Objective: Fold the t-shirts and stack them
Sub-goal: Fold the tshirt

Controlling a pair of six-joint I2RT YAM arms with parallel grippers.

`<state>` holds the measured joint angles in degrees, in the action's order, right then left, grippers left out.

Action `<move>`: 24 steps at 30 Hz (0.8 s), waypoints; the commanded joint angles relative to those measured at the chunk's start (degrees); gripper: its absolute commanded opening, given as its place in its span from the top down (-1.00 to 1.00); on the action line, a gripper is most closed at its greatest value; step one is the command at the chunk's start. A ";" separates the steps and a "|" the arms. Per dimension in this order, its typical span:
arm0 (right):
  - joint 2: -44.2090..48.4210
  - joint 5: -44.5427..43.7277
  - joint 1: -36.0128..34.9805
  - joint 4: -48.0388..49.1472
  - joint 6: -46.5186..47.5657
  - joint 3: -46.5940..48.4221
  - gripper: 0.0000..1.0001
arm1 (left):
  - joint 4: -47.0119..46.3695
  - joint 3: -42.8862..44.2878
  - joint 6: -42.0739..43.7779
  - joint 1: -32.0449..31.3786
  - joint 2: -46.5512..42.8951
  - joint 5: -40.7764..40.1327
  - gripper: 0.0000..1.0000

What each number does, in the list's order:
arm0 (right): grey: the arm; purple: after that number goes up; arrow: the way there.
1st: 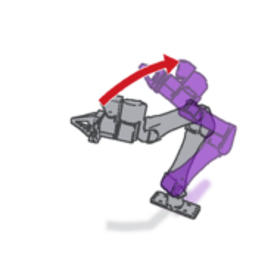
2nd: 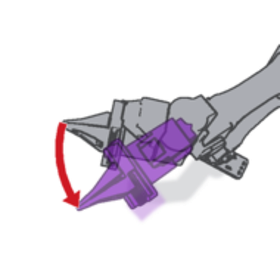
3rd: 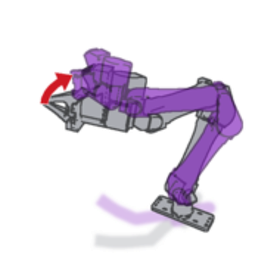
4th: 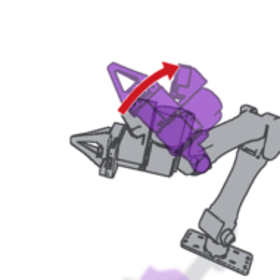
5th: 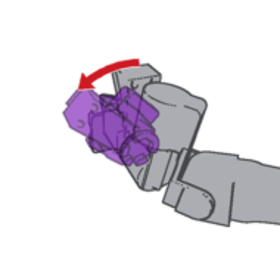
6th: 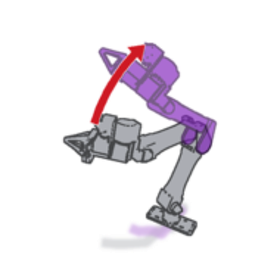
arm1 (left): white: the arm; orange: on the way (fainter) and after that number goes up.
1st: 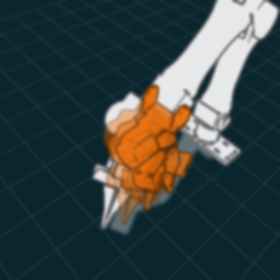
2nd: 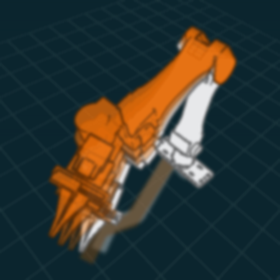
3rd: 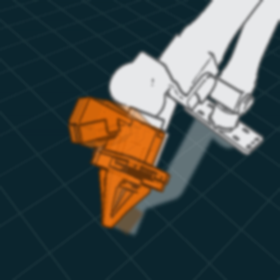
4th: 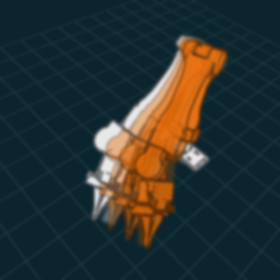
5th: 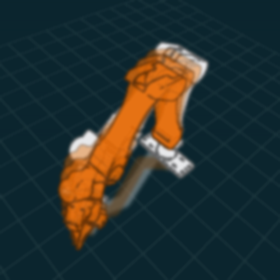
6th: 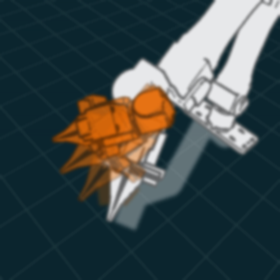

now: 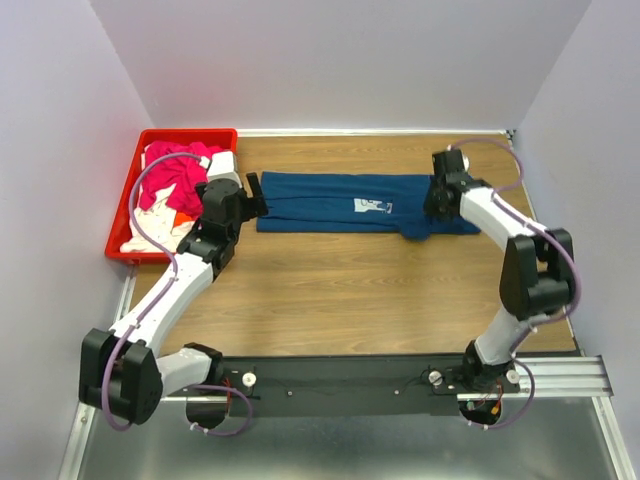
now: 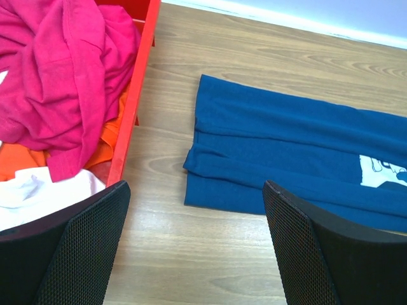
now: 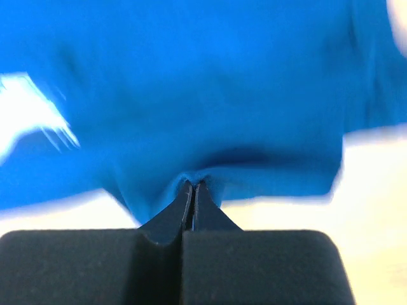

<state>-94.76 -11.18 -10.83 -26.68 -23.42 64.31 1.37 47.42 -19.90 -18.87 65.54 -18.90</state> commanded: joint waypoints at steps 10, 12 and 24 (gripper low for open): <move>-25.55 -6.31 1.16 1.36 3.03 34.20 0.94 | 0.65 1.54 1.18 0.15 4.77 2.98 -0.85; -27.31 -6.66 1.77 1.36 3.03 36.57 0.93 | 0.92 1.97 1.35 0.15 5.74 3.86 -0.85; -34.35 -6.66 3.97 1.36 3.56 44.93 0.54 | 3.20 3.64 1.44 0.15 11.10 9.40 -0.84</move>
<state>-127.26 -16.05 -6.81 -25.17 -20.51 107.35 2.96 48.80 -19.25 -18.87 75.00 -12.64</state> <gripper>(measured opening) 0.219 0.923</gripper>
